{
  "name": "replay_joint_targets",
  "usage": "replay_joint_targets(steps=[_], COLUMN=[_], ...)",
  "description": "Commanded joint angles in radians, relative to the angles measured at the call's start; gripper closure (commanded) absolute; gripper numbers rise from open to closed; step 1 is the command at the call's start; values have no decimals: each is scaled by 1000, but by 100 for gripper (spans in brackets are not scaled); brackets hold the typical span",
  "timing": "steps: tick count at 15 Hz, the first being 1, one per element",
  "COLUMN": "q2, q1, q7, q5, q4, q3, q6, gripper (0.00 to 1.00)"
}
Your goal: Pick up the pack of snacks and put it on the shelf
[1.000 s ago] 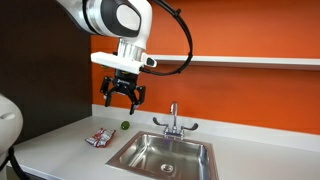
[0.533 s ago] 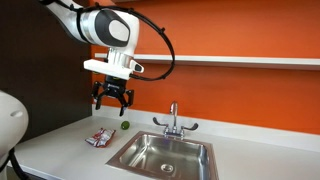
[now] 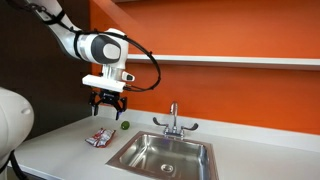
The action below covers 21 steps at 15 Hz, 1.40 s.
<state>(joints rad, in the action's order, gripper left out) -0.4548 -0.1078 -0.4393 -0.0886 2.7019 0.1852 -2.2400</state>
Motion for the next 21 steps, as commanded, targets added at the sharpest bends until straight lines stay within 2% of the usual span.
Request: replay_joint_targets(steps=[1,9,15,21], q2=[128,360,490,609], q1=[-20,-43,-24,3], q7=[-12,-35,-61,-58], q5=[-50,-130,-198,-211], q4=[-25,-91,-170,-239], q3=[-27,-87,-157,-230], q6=[-106,-265,-306,-334], gripper=[0,0,0,0])
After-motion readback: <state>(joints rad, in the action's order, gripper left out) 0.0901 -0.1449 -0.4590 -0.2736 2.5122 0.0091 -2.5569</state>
